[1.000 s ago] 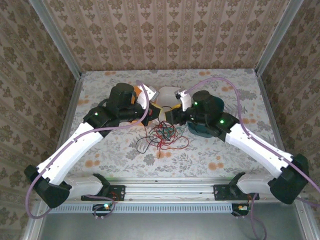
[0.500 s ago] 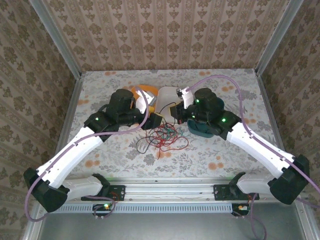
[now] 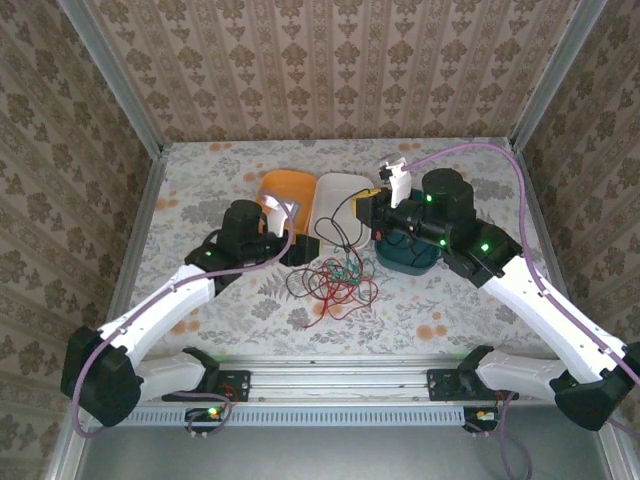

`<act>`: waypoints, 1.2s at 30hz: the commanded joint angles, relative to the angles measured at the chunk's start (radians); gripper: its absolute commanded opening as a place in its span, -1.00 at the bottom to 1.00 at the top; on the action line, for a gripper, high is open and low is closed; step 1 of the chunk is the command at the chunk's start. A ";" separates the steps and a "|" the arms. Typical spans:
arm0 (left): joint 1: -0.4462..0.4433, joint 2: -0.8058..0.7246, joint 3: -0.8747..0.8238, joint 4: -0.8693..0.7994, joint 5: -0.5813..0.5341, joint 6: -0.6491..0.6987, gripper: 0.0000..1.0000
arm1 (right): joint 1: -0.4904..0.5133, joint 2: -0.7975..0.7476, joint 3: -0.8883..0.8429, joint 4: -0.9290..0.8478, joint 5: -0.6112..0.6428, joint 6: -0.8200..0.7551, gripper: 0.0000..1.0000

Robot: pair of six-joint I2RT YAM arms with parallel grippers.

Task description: Untangle the cables

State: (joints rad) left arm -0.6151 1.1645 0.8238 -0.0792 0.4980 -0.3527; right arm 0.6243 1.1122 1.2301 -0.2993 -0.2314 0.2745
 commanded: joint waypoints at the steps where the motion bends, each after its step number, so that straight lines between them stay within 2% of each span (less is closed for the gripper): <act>1: -0.011 0.024 0.004 0.108 0.171 -0.028 0.46 | -0.008 -0.006 0.023 -0.006 0.020 0.063 -1.00; 5: -0.043 0.070 0.055 0.010 0.256 0.043 0.45 | -0.021 0.004 0.009 0.010 0.040 0.130 -1.00; 9: -0.076 0.127 0.092 -0.086 0.273 0.113 0.44 | -0.048 0.008 -0.012 0.041 0.044 0.195 -1.00; 16: -0.089 0.242 0.085 0.050 0.223 0.076 0.32 | -0.087 0.003 -0.037 0.078 -0.002 0.256 -1.00; 17: -0.091 0.265 0.094 0.065 0.216 0.068 0.25 | -0.087 0.002 -0.039 0.075 -0.001 0.258 -1.00; 23: -0.095 0.345 0.092 0.088 0.172 0.062 -0.50 | -0.104 -0.018 -0.052 0.066 0.019 0.267 -1.00; 26: -0.093 0.372 0.072 0.049 0.051 0.080 -0.77 | -0.123 -0.036 -0.051 0.070 0.021 0.262 -1.00; 30: -0.097 0.429 0.075 -0.059 -0.156 0.097 -0.99 | -0.159 -0.069 -0.018 0.064 0.019 0.232 -1.00; 36: -0.119 0.488 0.061 -0.106 -0.247 0.093 -1.00 | -0.230 -0.110 0.063 0.018 0.031 0.173 -1.00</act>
State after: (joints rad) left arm -0.7170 1.6310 0.8913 -0.1013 0.3603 -0.2741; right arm 0.4152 1.0443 1.2274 -0.2859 -0.2146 0.4927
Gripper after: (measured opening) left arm 0.056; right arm 0.079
